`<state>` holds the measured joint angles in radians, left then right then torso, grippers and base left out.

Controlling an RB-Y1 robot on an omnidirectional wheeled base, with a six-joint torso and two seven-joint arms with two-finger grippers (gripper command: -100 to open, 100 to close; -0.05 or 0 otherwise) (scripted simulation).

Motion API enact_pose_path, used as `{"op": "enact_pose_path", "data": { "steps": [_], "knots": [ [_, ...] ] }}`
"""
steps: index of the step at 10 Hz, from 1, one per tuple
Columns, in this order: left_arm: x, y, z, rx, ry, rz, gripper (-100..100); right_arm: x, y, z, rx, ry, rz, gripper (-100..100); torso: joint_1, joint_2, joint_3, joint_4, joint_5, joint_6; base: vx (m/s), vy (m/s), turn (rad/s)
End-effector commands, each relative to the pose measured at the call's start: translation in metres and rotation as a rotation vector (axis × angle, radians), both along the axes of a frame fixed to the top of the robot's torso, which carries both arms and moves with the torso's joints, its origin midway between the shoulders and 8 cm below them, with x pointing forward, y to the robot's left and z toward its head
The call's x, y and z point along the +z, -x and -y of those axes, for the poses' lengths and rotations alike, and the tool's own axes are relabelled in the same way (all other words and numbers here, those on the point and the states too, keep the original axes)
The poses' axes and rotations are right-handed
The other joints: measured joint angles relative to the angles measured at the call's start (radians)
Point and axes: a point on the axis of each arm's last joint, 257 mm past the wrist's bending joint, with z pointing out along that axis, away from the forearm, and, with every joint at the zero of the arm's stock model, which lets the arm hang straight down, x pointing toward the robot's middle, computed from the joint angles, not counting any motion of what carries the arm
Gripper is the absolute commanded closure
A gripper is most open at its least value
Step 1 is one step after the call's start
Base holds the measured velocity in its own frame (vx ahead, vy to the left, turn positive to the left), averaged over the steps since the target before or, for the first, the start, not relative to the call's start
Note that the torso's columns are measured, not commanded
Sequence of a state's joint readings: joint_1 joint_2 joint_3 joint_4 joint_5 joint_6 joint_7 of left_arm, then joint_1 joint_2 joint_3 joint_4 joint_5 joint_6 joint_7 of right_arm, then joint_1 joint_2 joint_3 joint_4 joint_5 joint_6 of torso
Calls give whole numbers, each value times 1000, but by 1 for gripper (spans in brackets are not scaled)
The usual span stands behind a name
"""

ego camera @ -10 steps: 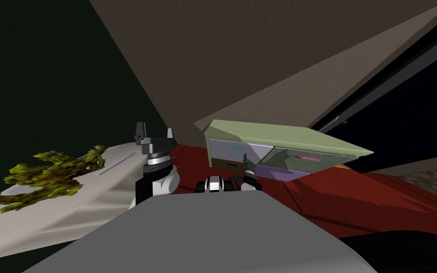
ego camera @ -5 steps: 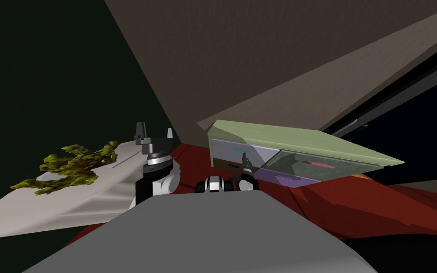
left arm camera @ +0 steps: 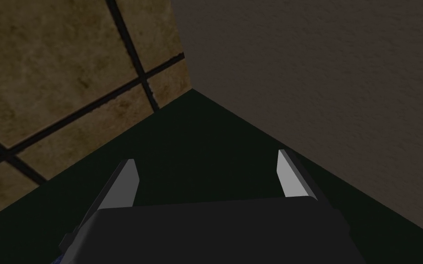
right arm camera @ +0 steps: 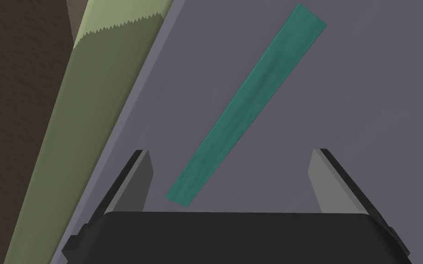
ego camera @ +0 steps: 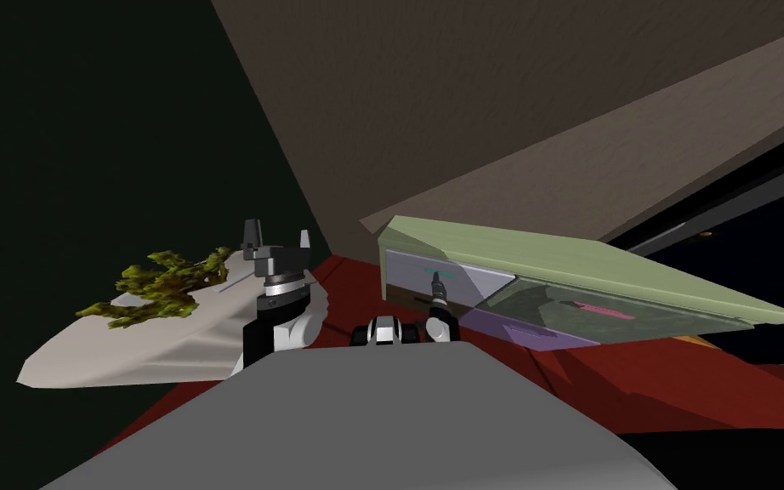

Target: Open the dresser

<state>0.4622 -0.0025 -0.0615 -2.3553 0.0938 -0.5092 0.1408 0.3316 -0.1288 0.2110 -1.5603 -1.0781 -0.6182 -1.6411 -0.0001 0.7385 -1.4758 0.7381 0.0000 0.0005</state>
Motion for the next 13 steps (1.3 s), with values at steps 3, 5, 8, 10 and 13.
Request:
{"op": "enact_pose_path", "data": {
  "steps": [3,5,8,10,13],
  "knots": [
    [0,0,0,0,0,0,0,-10,-16,-2,15,-125,30,-100,0,0,0,0,0,0,8,2,114],
    [0,0,0,0,0,0,0,-10,-17,-1,15,-132,32,-100,0,0,0,0,0,-1,4,3,72],
    [0,0,0,0,0,0,0,-9,-17,-4,21,-137,33,100,0,0,0,0,0,0,-30,9,-9],
    [0,0,0,0,0,0,0,-7,-17,-7,26,-137,32,100,2,5,3,1,0,-1,-146,40,-31],
    [0,0,0,0,0,0,0,-6,-17,-10,30,-137,32,100,3,1,0,0,1,-1,-151,71,-22]
  ]
}}
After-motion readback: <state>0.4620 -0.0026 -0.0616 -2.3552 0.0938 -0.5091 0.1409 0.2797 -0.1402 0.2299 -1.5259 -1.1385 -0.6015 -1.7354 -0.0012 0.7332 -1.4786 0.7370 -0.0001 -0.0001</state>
